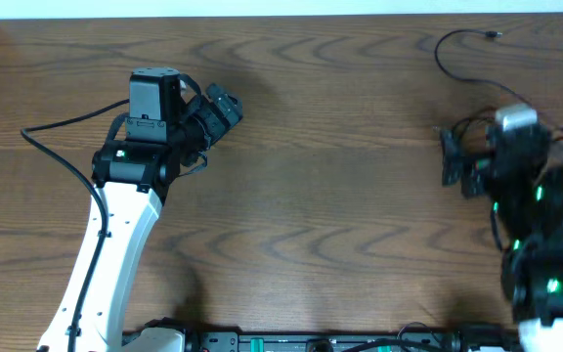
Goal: Untangle cables
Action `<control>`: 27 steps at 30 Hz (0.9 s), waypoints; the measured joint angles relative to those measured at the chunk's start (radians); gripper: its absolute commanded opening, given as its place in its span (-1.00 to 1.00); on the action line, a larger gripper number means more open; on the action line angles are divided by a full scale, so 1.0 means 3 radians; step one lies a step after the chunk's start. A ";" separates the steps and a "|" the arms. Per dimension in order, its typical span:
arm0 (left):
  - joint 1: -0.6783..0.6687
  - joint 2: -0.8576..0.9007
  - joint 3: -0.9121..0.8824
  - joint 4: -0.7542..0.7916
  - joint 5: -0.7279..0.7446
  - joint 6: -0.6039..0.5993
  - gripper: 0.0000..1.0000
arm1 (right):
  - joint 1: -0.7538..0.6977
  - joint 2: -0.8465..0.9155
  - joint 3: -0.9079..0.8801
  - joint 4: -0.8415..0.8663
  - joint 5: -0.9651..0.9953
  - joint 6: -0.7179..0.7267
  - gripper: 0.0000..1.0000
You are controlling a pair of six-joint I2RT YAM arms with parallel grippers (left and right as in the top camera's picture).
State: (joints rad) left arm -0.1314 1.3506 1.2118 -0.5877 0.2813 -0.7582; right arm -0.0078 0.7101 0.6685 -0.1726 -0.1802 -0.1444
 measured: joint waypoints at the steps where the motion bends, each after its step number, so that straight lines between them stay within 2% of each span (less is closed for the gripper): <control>1: 0.0000 0.0001 0.0000 -0.0001 0.0000 0.0000 0.91 | 0.0000 -0.0156 -0.0169 0.0103 0.0005 0.0000 0.98; 5: 0.0000 0.0001 0.0000 -0.0001 0.0000 -0.0001 0.91 | 0.0000 -0.0758 -0.0743 0.0323 0.0038 0.0000 0.98; 15: 0.0000 0.0000 0.0000 -0.0003 0.0001 0.0000 0.91 | 0.0004 -0.1732 -0.1596 0.0623 0.0130 0.0000 0.98; 24: 0.0000 0.0001 0.0000 0.0000 0.0000 0.0000 0.91 | 0.0090 -0.2113 -0.2093 0.0974 0.0155 0.0000 0.98; 27: 0.0000 0.0000 0.0000 -0.0001 0.0001 -0.0001 0.91 | 0.0090 -0.2192 -0.2173 0.0882 0.0168 0.0000 0.98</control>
State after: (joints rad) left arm -0.1314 1.3506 1.2118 -0.5880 0.2817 -0.7586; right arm 0.0193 0.0525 0.0166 0.0921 -0.1299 -0.1444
